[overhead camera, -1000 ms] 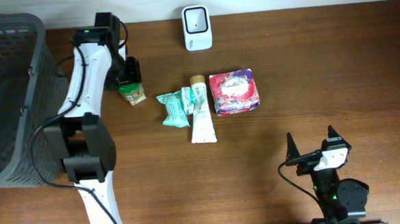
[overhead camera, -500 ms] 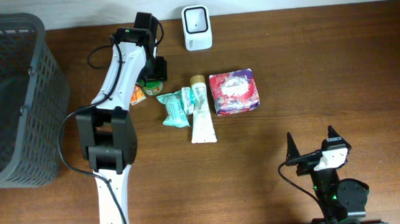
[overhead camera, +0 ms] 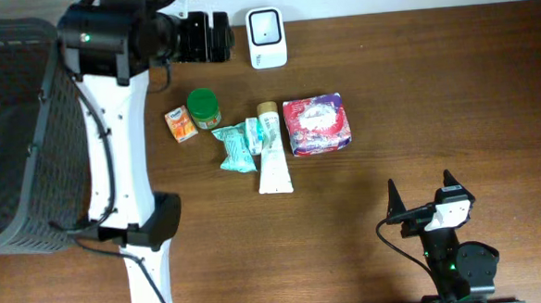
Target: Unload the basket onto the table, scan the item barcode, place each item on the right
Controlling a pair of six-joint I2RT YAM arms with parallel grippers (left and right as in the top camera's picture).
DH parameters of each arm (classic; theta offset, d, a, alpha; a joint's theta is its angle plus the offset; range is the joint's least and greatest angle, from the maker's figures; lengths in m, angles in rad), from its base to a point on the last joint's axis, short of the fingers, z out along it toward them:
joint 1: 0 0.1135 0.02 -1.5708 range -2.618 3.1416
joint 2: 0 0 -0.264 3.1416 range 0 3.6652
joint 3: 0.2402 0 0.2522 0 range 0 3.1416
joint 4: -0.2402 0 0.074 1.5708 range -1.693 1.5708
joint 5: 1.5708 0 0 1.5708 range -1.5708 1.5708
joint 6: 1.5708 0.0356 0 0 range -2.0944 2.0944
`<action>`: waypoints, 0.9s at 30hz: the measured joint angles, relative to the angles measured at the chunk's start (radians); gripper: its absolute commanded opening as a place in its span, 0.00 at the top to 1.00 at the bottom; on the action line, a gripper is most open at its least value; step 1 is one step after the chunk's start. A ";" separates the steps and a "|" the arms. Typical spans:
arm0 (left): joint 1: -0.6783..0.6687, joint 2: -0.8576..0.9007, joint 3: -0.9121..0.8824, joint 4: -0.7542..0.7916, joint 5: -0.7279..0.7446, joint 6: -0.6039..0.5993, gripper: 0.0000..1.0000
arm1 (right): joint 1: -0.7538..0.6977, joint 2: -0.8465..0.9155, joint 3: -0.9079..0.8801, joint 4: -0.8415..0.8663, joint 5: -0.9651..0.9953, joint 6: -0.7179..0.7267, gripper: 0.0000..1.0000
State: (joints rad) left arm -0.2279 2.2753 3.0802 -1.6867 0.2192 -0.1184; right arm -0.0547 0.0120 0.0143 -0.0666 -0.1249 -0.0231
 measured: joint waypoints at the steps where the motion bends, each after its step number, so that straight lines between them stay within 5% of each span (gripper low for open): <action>1: 0.000 -0.048 -0.064 0.002 0.033 0.018 0.01 | 0.000 0.000 0.000 0.000 0.000 0.000 0.01; 5: 0.000 -0.452 -0.726 -0.006 -0.018 0.048 0.01 | 0.000 0.001 0.000 0.000 0.000 0.000 0.01; 8: 0.000 -0.668 -1.026 0.010 -0.128 0.031 0.01 | 0.000 0.002 0.000 0.000 0.000 0.001 0.01; 12: 0.003 -0.712 -1.156 0.099 -0.324 -0.066 0.01 | 0.000 0.002 -0.002 0.040 -0.002 0.001 0.01; 16: 0.124 -0.713 -1.247 0.180 -0.442 -0.198 0.01 | -0.002 0.002 -0.003 0.226 -0.418 0.297 0.01; 20: 0.205 -0.713 -1.259 0.185 -0.441 -0.240 0.01 | -0.002 -0.002 0.002 0.804 -0.565 0.473 0.02; 23: 0.205 -0.713 -1.260 0.183 -0.441 -0.242 0.01 | -0.002 0.019 0.119 0.793 -0.472 0.435 0.01; 27: 0.205 -0.713 -1.263 0.188 -0.440 -0.242 0.01 | -0.002 0.267 0.558 0.487 -0.485 0.170 0.01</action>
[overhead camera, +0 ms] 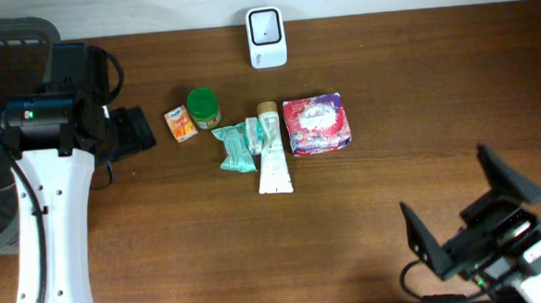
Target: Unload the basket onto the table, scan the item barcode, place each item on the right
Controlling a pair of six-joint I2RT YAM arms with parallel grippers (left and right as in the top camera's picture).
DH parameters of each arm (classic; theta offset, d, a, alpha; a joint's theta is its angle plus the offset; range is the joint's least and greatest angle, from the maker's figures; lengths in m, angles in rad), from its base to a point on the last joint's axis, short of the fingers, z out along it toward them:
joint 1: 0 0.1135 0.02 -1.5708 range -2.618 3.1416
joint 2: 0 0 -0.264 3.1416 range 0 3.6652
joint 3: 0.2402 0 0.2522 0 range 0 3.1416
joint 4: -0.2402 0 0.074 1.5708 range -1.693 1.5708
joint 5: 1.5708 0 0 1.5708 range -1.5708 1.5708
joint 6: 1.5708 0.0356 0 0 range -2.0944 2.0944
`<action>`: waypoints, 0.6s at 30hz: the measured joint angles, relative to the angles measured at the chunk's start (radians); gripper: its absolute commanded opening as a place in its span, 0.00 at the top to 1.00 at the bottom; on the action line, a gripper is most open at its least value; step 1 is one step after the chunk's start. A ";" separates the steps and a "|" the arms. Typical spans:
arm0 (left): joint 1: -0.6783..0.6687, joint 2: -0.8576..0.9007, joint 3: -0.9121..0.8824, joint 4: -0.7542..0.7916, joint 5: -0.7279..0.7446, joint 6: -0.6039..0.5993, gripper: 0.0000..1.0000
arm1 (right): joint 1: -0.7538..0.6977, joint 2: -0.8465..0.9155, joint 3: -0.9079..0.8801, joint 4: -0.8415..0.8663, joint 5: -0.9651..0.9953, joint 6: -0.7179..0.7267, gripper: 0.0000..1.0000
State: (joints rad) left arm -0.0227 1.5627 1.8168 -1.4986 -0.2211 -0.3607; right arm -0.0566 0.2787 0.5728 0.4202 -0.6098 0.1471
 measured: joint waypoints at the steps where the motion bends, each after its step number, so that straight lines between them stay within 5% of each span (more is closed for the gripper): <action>1: 0.000 0.000 0.000 0.001 0.001 0.000 0.01 | -0.001 0.114 0.159 -0.203 -0.015 -0.079 0.01; 6: 0.000 0.000 -0.001 -0.001 0.000 -0.001 0.01 | -0.002 0.780 0.806 -1.110 -0.049 -0.306 0.01; 8: 0.000 0.000 -0.001 -0.003 0.001 -0.002 0.01 | -0.002 1.024 1.025 -1.319 -0.065 -0.328 0.01; 14: 0.000 0.000 -0.001 -0.004 0.000 -0.003 0.01 | -0.002 1.492 1.076 -1.377 -0.194 -0.334 0.01; 18: 0.000 0.000 -0.001 -0.003 0.000 -0.003 0.01 | -0.002 1.735 1.081 -1.323 0.003 -0.216 0.06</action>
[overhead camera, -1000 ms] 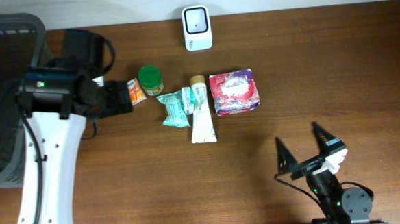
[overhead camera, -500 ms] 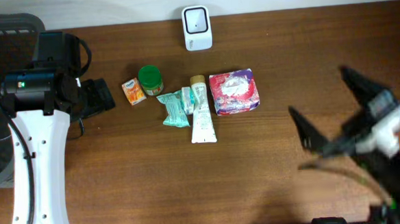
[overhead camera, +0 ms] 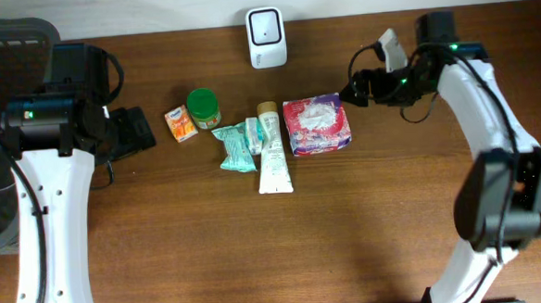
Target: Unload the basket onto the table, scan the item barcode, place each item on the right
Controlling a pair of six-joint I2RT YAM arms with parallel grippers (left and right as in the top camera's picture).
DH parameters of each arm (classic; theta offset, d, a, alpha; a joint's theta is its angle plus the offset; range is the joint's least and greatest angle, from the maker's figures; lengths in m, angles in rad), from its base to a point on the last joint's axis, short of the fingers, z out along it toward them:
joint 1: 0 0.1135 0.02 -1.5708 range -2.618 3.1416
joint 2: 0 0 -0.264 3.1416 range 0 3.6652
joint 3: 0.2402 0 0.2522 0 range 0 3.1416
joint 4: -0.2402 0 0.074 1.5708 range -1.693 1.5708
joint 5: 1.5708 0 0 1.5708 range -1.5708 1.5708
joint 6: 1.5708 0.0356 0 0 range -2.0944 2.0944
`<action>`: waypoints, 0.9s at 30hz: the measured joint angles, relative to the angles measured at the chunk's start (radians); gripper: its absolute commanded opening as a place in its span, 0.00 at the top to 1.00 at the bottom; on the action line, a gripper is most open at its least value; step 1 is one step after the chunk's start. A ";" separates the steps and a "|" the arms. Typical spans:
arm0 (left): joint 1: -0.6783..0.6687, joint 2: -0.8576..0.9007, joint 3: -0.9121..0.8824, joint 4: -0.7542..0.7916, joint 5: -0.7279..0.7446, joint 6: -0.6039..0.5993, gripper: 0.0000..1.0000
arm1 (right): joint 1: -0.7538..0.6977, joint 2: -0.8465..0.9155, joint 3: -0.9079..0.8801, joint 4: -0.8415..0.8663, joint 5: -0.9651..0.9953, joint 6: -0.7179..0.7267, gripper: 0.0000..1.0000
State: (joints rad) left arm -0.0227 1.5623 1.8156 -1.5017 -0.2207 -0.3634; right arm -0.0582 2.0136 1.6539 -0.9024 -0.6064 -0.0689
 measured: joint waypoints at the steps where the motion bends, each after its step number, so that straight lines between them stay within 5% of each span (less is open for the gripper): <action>1: 0.000 0.000 0.000 0.000 0.000 0.000 0.01 | 0.000 0.064 0.000 0.013 0.009 0.017 0.17; 5: 0.000 0.000 0.000 0.000 0.000 0.000 0.01 | 0.000 0.235 0.000 0.044 -0.124 -0.023 0.14; 6: 0.000 0.000 0.000 0.000 0.000 0.000 0.01 | 0.000 0.240 0.000 0.051 -0.150 -0.031 0.23; 9: 0.000 0.000 0.000 0.000 0.000 0.000 0.01 | 0.000 0.253 -0.003 0.061 -0.198 -0.044 0.91; 10: 0.000 0.000 0.000 0.000 0.000 0.000 0.01 | 0.001 0.253 -0.005 0.051 -0.208 -0.047 0.96; 17: 0.000 0.000 0.000 0.000 0.000 0.000 0.01 | 0.006 0.193 0.045 -0.161 -0.164 -0.038 0.96; 22: 0.000 0.000 0.000 0.000 0.000 0.000 0.01 | 0.010 -0.239 0.114 -0.294 0.466 0.183 0.96; 27: 0.000 0.000 0.000 0.000 0.000 0.000 0.01 | 0.010 -0.196 -0.030 -0.260 0.861 0.307 0.96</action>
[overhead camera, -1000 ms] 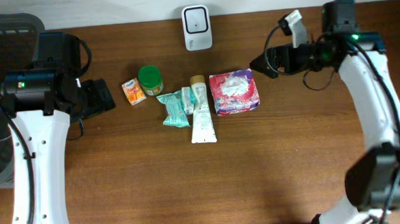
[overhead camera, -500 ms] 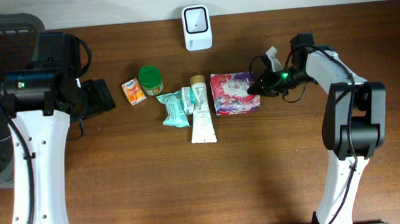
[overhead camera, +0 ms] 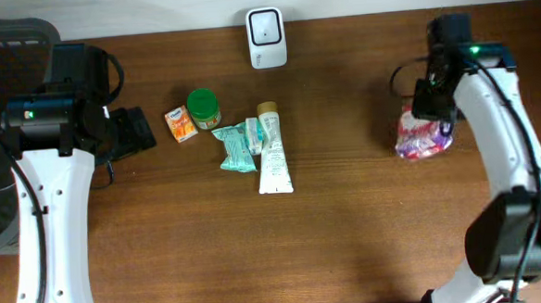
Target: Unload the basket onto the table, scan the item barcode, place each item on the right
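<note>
The white barcode scanner (overhead camera: 266,25) stands at the back edge of the table, its window facing up. A red and pink packet (overhead camera: 424,136) is at the right side of the table, far from the other items. My right gripper (overhead camera: 429,104) is directly over it and shut on its top edge; its fingers are mostly hidden by the wrist. My left gripper (overhead camera: 138,131) rests at the left, just left of the orange box, open with nothing in it.
A row of items lies mid-table: a small orange box (overhead camera: 181,124), a green-lidded jar (overhead camera: 203,107), a teal packet (overhead camera: 234,149) and a white tube (overhead camera: 272,156). A dark mesh basket (overhead camera: 5,35) fills the far left corner.
The red packet has left its place beside the white tube and is now at the right side of the table, in my right gripper. The left arm has not moved.
First my left gripper was at the back beside the scanner and my right arm sat low at the front edge. Then the left arm stood left of the items. Then my right gripper was at the packet's right edge, and now it holds the packet off to the right.
</note>
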Controlling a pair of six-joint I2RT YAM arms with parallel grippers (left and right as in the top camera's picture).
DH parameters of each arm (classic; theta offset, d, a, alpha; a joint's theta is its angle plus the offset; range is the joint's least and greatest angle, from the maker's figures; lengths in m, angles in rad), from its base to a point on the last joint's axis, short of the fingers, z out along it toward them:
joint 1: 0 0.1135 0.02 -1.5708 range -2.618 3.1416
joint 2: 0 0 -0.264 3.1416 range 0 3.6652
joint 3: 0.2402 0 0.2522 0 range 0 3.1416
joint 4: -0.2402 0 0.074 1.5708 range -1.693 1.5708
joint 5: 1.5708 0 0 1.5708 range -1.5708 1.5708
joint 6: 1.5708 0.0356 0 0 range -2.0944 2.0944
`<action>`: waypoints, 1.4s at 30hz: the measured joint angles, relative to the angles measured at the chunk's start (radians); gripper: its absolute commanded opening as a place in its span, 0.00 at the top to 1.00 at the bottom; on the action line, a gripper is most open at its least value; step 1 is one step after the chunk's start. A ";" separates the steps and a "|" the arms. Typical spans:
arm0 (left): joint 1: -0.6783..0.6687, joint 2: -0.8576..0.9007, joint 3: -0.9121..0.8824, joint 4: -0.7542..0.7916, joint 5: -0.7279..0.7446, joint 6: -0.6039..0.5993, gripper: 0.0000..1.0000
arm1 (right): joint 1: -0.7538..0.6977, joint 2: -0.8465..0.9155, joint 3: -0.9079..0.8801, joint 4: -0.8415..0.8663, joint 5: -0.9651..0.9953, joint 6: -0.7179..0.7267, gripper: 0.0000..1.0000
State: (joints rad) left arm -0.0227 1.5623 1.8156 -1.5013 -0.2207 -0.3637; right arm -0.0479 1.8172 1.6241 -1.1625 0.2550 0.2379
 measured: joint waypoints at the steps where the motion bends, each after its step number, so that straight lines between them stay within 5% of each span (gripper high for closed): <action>1: 0.000 0.000 0.000 -0.001 0.000 0.000 0.01 | 0.004 0.025 -0.050 0.031 0.012 0.007 0.76; 2: 0.000 0.000 0.000 -0.001 0.000 0.000 0.01 | 0.014 0.043 -0.076 0.037 0.014 0.013 0.48; 4: 0.000 0.000 0.000 -0.001 0.000 0.000 0.01 | 0.072 0.060 -0.080 0.056 0.002 0.020 0.40; 5: 0.000 0.000 0.000 0.000 0.000 0.000 0.01 | 0.147 0.061 -0.080 0.071 -0.030 0.027 0.22; 7: 0.000 0.000 0.000 0.000 0.000 0.000 0.01 | 0.255 0.061 -0.080 0.122 -0.108 0.030 0.01; 9: 0.000 0.000 0.000 0.000 0.000 0.000 0.01 | 0.388 0.062 -0.077 0.139 -0.252 0.023 0.01; 13: 0.000 0.000 0.000 0.002 0.000 0.000 0.01 | 0.412 0.075 0.197 -0.017 -0.328 0.014 0.01; 19: 0.000 0.000 0.000 0.000 0.000 0.000 0.01 | -0.009 0.080 0.231 -0.094 -0.306 -0.001 0.01; 24: 0.000 0.000 0.000 0.001 0.000 0.000 0.01 | -0.192 0.150 -0.027 0.113 -0.655 -0.158 0.01; 26: 0.000 0.000 0.000 -0.001 0.000 0.000 0.01 | -0.222 0.195 -0.143 0.233 -0.824 -0.187 0.13; 28: 0.000 0.000 0.000 -0.001 0.000 0.000 0.01 | -0.222 0.232 -0.249 0.356 -0.958 -0.220 0.14; 32: 0.000 0.000 0.000 -0.001 0.000 0.000 0.01 | -0.222 0.256 -0.349 0.457 -1.127 -0.297 0.39; 33: 0.000 0.000 0.000 0.000 0.000 0.000 0.01 | -0.222 0.256 -0.367 0.468 -1.145 -0.300 0.59; 34: 0.000 0.000 0.000 0.000 0.000 0.000 0.01 | -0.222 0.256 -0.387 0.481 -1.159 -0.303 0.96; 40: 0.000 0.000 0.000 -0.001 0.000 0.000 0.01 | -0.222 0.245 -0.386 0.388 -1.275 -0.384 0.96; 42: 0.000 0.000 0.000 0.000 0.000 0.000 0.01 | -0.208 0.110 -0.325 0.357 -1.278 -0.486 0.96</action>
State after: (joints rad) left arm -0.0227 1.5623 1.8156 -1.5017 -0.2207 -0.3637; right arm -0.2554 1.9270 1.2991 -0.8055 -1.0229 -0.2485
